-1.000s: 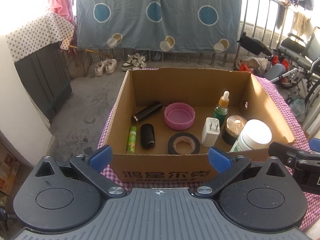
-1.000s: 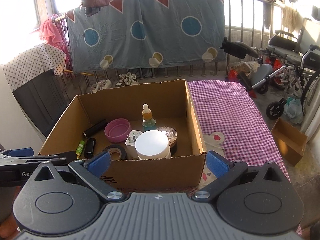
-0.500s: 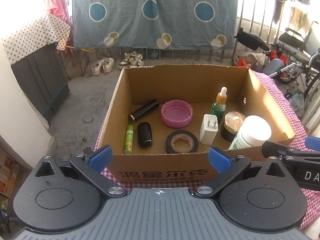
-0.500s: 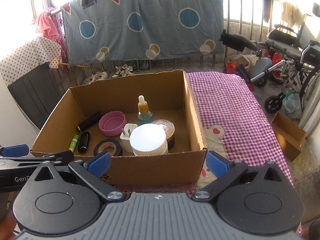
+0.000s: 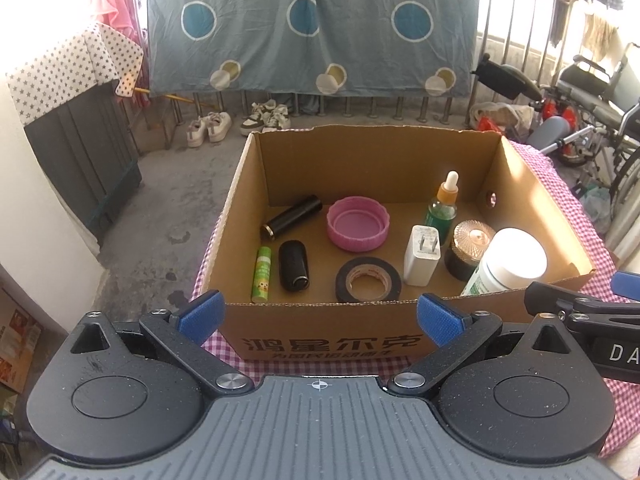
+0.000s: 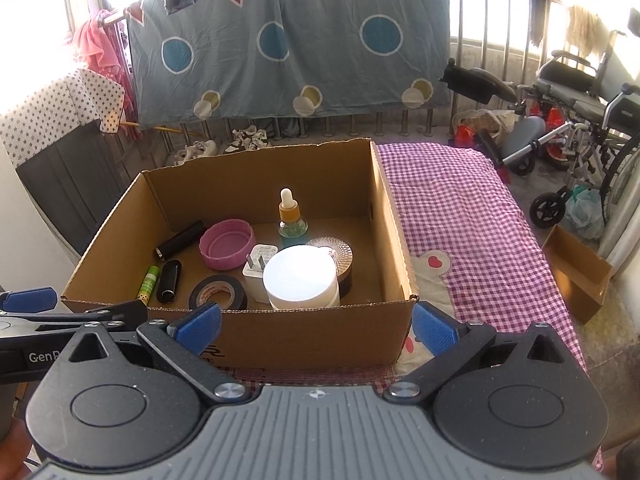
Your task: Organize rigid objects
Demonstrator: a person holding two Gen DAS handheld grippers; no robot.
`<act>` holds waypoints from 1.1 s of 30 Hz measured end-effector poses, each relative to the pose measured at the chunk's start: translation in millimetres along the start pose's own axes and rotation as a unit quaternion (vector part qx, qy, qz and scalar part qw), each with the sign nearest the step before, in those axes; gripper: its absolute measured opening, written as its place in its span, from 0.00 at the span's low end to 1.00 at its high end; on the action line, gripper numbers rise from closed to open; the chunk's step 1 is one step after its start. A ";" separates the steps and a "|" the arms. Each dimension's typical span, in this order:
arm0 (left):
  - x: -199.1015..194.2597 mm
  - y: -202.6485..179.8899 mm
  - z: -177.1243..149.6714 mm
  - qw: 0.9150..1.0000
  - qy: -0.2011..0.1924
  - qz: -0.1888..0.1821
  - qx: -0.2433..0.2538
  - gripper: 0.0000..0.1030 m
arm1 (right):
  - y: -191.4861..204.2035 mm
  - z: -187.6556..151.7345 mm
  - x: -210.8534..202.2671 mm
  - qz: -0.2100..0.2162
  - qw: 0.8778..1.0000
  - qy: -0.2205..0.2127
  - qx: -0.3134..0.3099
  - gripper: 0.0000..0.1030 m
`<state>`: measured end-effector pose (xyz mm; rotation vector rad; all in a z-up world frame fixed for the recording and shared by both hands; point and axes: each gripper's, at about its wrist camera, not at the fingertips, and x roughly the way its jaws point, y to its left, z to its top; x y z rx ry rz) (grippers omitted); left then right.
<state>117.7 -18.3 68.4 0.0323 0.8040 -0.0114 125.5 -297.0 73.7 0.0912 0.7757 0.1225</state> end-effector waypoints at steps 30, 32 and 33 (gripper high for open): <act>-2.3 0.7 -1.7 1.000 0.001 0.016 -0.001 1.00 | 3.8 -1.3 4.5 -0.003 1.000 0.009 -0.008 1.00; -2.2 0.7 -1.7 1.000 0.001 0.016 -0.001 1.00 | 3.8 -1.4 4.6 -0.003 1.000 0.009 -0.007 1.00; -2.2 0.7 -1.8 1.000 0.002 0.016 0.000 1.00 | 3.7 -1.4 4.6 -0.003 1.000 0.009 -0.007 1.00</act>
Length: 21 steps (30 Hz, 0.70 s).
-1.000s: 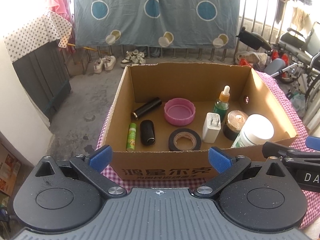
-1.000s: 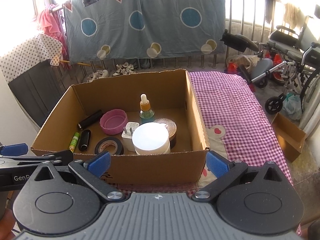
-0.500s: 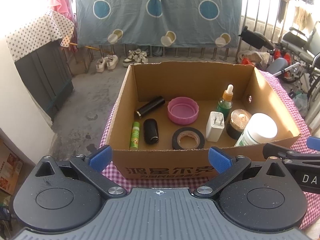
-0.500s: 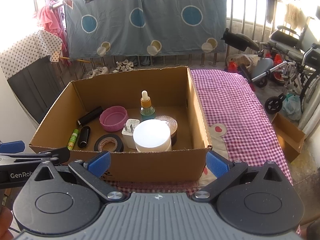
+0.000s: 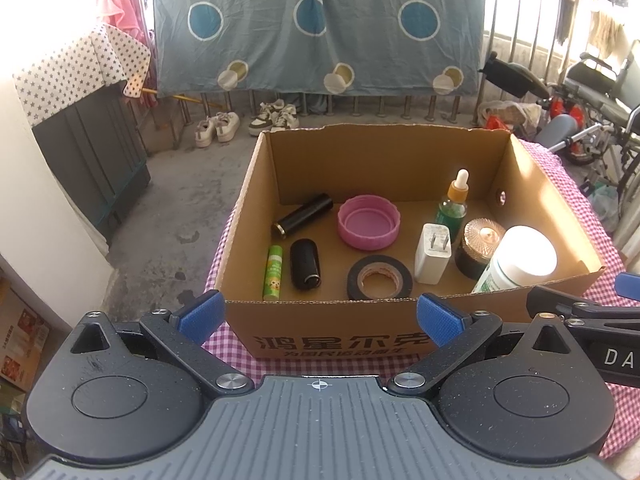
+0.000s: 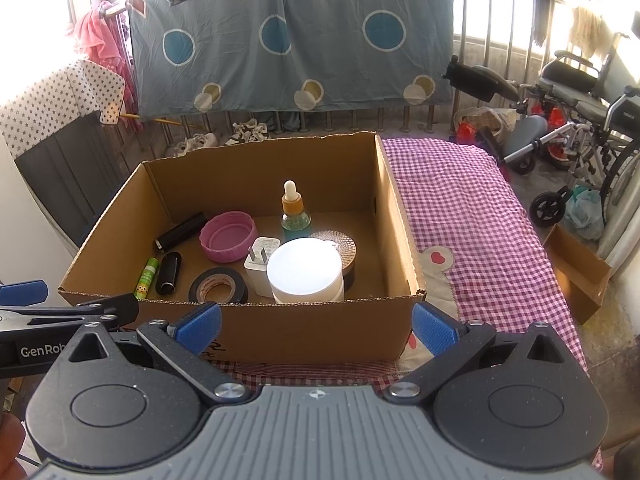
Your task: Organize rigid objects
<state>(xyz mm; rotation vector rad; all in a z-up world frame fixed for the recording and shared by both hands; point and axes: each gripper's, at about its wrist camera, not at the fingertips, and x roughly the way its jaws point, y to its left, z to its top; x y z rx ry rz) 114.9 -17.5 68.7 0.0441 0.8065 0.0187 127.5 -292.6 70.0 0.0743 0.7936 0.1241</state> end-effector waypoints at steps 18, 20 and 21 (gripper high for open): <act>0.5 -2.3 -0.1 1.000 0.009 -0.001 -0.002 1.00 | -0.4 -0.3 -0.4 -0.001 1.000 0.002 0.000 1.00; 0.6 -2.4 0.0 1.000 0.009 -0.001 -0.002 1.00 | -0.6 -0.4 -0.1 -0.001 1.000 0.002 0.001 1.00; 0.6 -2.4 0.0 1.000 0.009 -0.001 -0.002 1.00 | -0.6 -0.3 -0.2 -0.001 1.000 0.002 0.001 1.00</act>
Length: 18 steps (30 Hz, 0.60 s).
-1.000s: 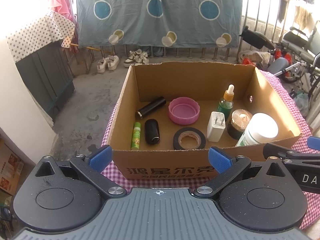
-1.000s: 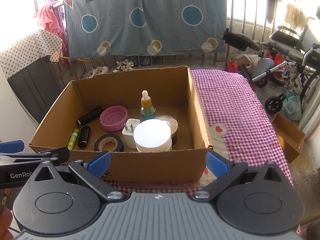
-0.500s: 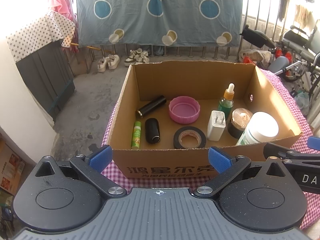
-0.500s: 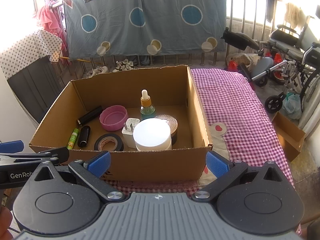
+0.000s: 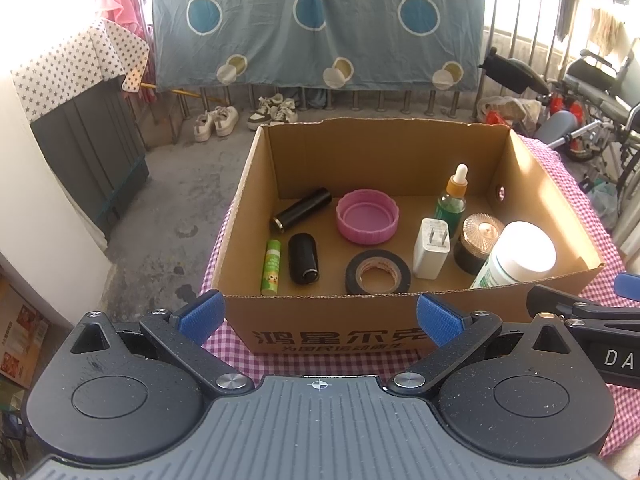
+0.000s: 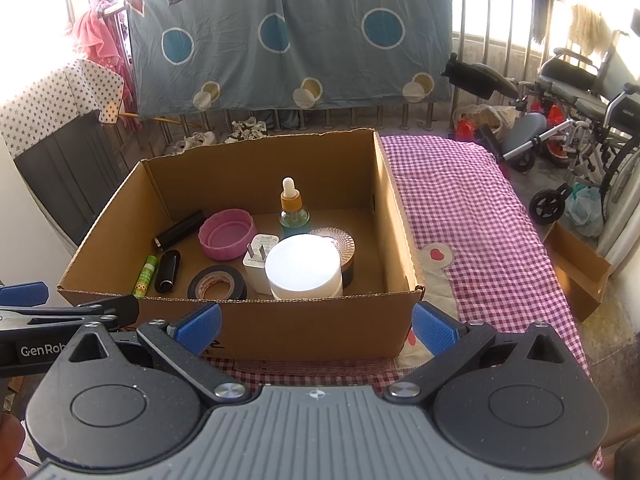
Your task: Organize rigid objects
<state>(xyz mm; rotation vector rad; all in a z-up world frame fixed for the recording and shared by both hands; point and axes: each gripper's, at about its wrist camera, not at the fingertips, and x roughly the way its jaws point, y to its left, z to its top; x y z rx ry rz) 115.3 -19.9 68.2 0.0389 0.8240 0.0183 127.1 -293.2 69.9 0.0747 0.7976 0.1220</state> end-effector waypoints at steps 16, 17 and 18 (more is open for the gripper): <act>-0.2 0.0 0.2 1.000 -0.001 0.001 0.001 1.00 | 0.3 -0.9 -0.4 -0.001 1.000 0.000 -0.001 1.00; -0.1 0.1 0.3 1.000 -0.001 0.001 0.001 0.99 | 0.4 -1.0 -0.4 -0.001 1.000 0.000 -0.001 1.00; -0.5 0.3 0.7 1.000 0.000 0.002 0.001 1.00 | 0.5 -1.0 -0.5 -0.001 1.000 0.000 -0.001 1.00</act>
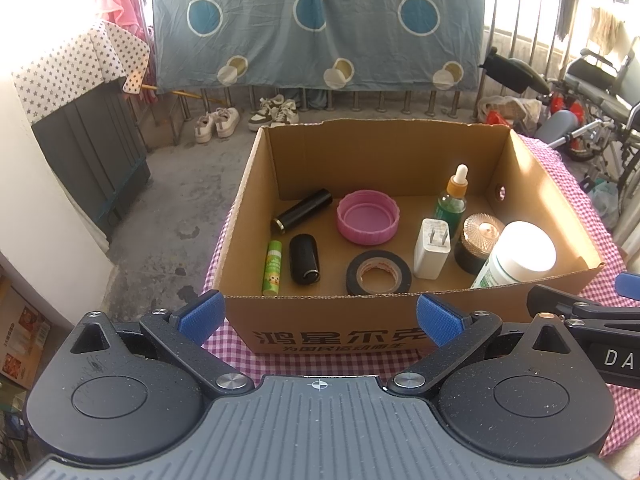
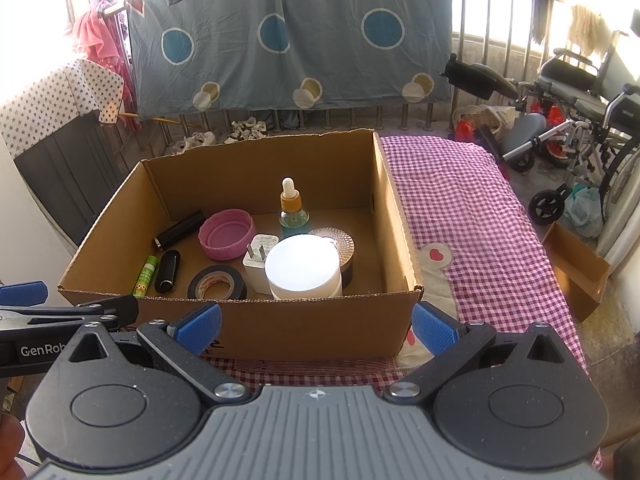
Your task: Organize rigid objects
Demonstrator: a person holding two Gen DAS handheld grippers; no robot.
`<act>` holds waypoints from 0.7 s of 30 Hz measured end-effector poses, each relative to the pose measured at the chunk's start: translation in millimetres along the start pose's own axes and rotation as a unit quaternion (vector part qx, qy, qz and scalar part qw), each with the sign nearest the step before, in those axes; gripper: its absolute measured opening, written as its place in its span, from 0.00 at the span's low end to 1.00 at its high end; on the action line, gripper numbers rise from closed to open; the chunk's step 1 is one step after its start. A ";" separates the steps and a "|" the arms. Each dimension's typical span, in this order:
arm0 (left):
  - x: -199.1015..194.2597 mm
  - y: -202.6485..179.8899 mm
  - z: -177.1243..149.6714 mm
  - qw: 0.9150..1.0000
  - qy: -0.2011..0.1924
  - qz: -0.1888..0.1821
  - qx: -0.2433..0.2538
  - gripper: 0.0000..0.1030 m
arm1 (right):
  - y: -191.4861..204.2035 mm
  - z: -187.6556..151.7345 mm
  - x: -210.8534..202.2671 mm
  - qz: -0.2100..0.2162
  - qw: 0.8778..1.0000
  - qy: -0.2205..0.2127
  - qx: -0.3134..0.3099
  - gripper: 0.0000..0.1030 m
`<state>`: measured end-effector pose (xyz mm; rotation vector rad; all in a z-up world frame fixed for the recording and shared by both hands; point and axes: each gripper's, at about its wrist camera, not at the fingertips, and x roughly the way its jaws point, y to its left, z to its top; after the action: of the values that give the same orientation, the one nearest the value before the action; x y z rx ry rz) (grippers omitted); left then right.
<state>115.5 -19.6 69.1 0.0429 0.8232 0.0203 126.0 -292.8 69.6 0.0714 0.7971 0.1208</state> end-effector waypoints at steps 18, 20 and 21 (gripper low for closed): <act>-0.5 0.3 0.2 1.000 0.000 0.001 0.000 0.99 | 1.0 1.1 -1.4 -0.001 1.000 0.000 -0.002 1.00; -0.4 0.5 0.2 1.000 0.000 0.001 0.000 0.99 | 1.1 2.0 -2.3 -0.001 1.000 0.000 -0.002 1.00; -0.4 0.4 0.2 1.000 0.000 0.001 0.000 0.99 | 1.1 2.1 -2.3 -0.001 1.000 0.000 -0.002 1.00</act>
<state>115.3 -19.2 69.6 0.0436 0.8222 0.0219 125.7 -292.0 72.8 0.0663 0.7962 0.1211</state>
